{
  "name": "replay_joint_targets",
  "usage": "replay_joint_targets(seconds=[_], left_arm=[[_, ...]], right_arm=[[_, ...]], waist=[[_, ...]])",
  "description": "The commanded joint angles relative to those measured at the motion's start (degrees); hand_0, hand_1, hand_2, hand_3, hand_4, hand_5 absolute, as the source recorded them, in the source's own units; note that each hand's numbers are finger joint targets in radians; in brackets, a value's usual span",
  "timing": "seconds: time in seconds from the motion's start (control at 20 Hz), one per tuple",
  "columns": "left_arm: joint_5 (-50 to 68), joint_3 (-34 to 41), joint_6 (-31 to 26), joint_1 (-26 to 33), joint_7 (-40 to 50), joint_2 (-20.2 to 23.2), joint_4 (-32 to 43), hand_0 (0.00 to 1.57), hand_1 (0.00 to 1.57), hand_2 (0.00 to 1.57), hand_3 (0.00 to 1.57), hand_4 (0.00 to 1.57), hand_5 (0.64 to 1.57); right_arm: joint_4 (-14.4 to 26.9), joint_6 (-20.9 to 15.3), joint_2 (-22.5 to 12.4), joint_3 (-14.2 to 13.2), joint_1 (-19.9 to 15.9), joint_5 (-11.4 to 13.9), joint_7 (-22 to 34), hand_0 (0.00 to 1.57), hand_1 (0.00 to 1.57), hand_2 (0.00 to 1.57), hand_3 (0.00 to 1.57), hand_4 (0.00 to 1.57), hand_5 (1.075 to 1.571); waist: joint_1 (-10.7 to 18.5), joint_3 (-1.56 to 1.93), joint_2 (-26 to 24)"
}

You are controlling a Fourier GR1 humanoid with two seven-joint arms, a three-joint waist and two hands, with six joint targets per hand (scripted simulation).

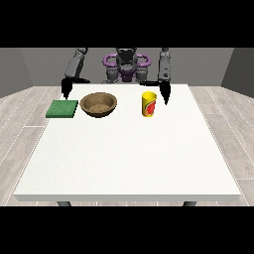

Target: Pick the cup and pour the ball into the bowl, then pick the bowl and place it on the pad

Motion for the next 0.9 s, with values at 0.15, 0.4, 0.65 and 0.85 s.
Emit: replay_joint_targets(seconds=[0.15,0.4,0.65,0.85], left_arm=[[2.5,5.9,-2.6,-6.6,-7.7,3.3,12.4,0.0,0.0,0.0,0.0,0.0,1.41],[2.4,7.5,-0.1,-10.5,-10.8,3.2,17.1,0.0,0.0,0.0,0.0,0.0,1.388],[2.9,9.2,-0.3,-13.3,-15.3,3.6,23.2,0.0,0.0,0.0,0.0,0.0,1.395],[4.2,12.5,3.3,-15.3,-19.3,3.8,24.7,0.56,0.56,0.0,0.0,0.55,1.532]], right_arm=[[3.8,0.9,-0.6,-0.5,-4.6,-0.2,-2.1,0.0,0.0,0.0,0.0,0.0,1.547],[6.1,3.7,-2.1,-0.1,-3.9,0.8,-6.2,0.0,0.0,0.0,0.0,0.0,1.548],[6.3,5.4,-4.9,-1.2,-7.1,-0.4,-4.0,0.0,0.0,0.0,0.0,0.0,1.546],[5.0,5.6,-4.1,-0.7,-5.0,0.4,-10.0,0.0,0.0,0.0,0.0,0.0,1.538]], waist=[[-1.2,-0.01,3.2],[-3.9,0.01,5.4],[-5.1,-0.03,8.1],[-7.9,-0.03,12.4]])
